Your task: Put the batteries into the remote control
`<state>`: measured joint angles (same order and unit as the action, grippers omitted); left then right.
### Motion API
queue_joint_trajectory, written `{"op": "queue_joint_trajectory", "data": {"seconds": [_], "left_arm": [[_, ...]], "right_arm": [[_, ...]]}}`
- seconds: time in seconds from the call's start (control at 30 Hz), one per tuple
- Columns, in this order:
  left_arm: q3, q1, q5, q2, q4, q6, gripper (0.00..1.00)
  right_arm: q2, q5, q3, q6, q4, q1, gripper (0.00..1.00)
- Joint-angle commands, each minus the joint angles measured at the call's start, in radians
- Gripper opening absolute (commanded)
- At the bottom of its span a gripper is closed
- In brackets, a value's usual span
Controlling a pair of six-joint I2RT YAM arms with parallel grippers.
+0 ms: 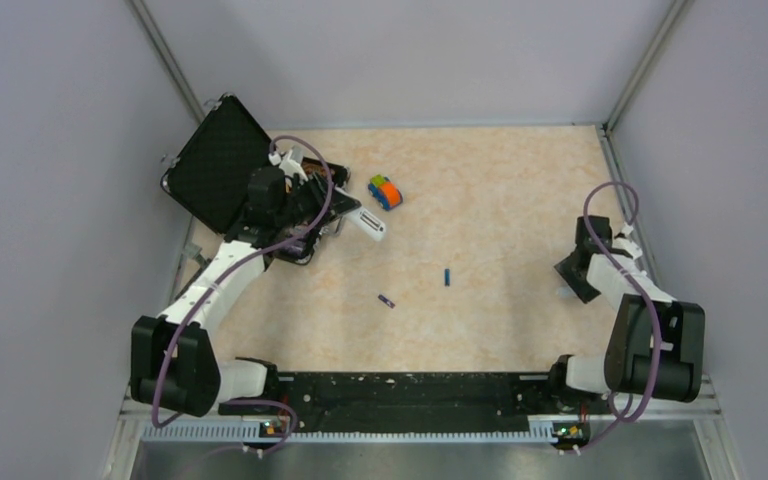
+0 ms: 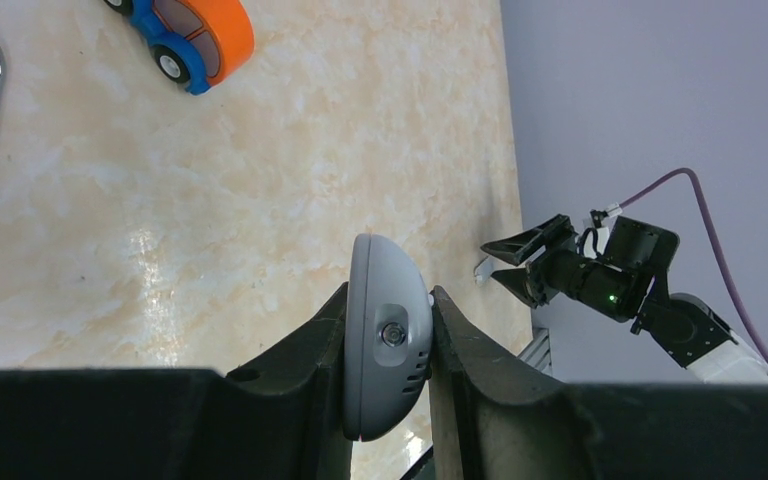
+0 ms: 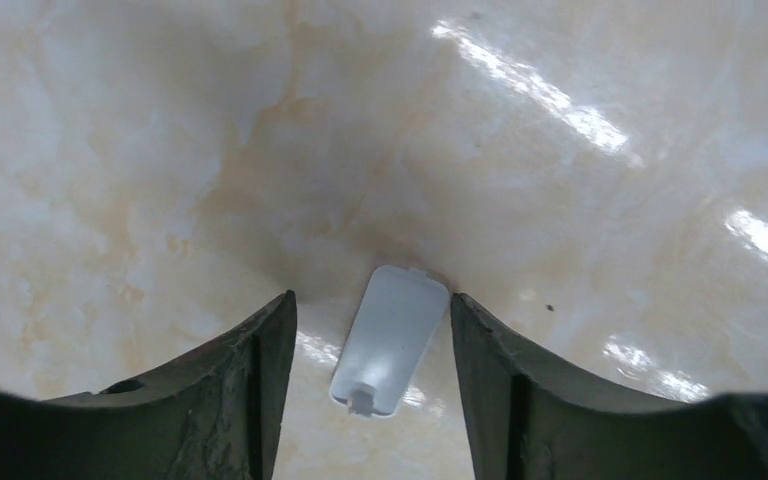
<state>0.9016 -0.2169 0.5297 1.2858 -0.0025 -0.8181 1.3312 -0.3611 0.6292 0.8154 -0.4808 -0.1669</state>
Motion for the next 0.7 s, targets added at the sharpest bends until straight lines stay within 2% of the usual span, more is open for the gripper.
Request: {"op": "queue_joint_trajectory", "data": {"seconds": [0.0,0.13,0.2,0.37,0.53,0.67], "left_arm": [[0.034,0.001,-0.025,-0.041,0.019,0.023,0.0],[-0.001,0.001,-0.05,-0.09,0.019,0.038,0.0],[-0.023,0.001,-0.059,-0.113,0.016,0.049,0.0],[-0.057,0.001,-0.056,-0.154,-0.009,0.092,0.0],[-0.089,0.001,-0.056,-0.203,-0.054,0.13,0.0],[-0.123,0.001,-0.029,-0.234,-0.06,0.137,0.0]], "right_arm": [[0.081,0.224,-0.042,0.015,0.15,-0.006,0.53],[0.179,0.289,0.004,-0.033,0.188,-0.004,0.37],[0.216,0.312,0.025,-0.043,0.196,0.017,0.34],[0.243,0.352,0.038,0.019,0.173,0.119,0.31],[0.169,0.356,0.045,0.062,0.12,0.219,0.29],[0.107,0.316,0.097,0.039,0.034,0.253,0.32]]}}
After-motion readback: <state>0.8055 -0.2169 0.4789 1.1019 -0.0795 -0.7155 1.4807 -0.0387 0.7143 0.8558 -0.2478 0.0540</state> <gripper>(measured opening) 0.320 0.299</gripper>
